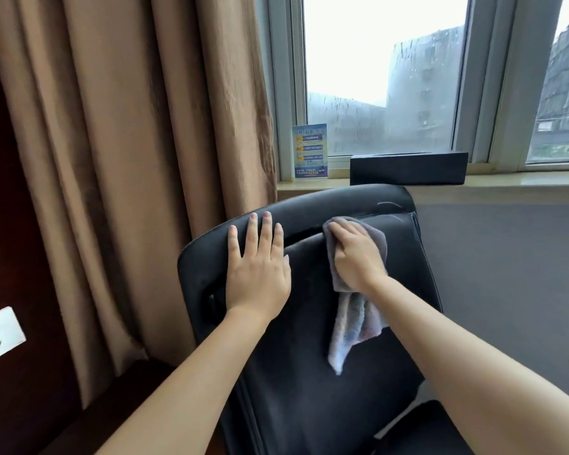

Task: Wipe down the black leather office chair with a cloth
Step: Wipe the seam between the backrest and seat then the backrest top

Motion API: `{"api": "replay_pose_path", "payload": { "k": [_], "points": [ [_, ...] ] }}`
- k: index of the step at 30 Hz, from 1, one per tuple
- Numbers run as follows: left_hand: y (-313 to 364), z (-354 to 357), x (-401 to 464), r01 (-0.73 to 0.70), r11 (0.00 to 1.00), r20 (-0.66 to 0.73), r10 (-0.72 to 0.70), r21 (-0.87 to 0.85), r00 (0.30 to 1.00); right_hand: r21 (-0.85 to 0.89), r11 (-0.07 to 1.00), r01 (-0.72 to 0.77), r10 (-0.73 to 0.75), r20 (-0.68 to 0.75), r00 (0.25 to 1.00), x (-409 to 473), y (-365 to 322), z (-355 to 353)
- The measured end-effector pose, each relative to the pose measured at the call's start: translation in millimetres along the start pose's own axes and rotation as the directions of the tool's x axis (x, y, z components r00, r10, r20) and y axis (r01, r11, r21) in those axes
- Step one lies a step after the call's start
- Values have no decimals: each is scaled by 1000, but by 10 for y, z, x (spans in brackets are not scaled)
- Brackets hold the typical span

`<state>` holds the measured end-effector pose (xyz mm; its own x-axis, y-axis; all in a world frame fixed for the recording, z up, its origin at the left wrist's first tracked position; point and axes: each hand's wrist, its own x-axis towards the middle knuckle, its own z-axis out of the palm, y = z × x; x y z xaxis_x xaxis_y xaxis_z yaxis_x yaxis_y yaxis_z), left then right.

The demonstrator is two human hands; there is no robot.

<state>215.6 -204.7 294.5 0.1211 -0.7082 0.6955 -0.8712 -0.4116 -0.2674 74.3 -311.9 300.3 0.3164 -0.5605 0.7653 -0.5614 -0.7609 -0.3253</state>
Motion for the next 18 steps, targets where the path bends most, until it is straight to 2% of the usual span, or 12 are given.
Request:
{"api": "replay_pose_path", "payload": {
  "k": [2, 4, 6, 10, 11, 12, 15, 16, 18],
  "points": [
    [31, 44, 39, 12, 1000, -9, -12, 6, 1000, 46, 987, 153, -154, 15, 988, -84, -154, 119],
    [44, 61, 61, 9, 1000, -18, -9, 26, 1000, 70, 968, 242, -246, 53, 968, -101, -138, 165],
    [53, 75, 78, -3, 1000, -18, 3, 26, 1000, 26, 972, 231, -233, 67, 970, -27, -5, 119],
    [84, 155, 135, -13, 1000, -32, 13, 5, 999, 6, 1000, 22, -22, -22, 1000, 75, 139, 113],
    [100, 173, 157, -17, 1000, -34, 17, 0, 999, 10, 1000, 9, -8, -32, 999, 62, 91, 157],
    [116, 187, 178, -23, 1000, -36, 22, -10, 999, 32, 999, 42, -41, -34, 999, 31, 34, 201],
    [138, 227, 226, -39, 999, -53, 37, -30, 998, 61, 957, 283, -284, 11, 959, -54, -64, 250],
    [139, 236, 235, -42, 999, -58, 40, -34, 997, 55, 949, 309, -312, 39, 949, -24, -10, 234],
    [138, 241, 249, -46, 998, -72, 43, -46, 997, 24, 967, 254, -255, 48, 966, 82, 190, 157]
  ]
}}
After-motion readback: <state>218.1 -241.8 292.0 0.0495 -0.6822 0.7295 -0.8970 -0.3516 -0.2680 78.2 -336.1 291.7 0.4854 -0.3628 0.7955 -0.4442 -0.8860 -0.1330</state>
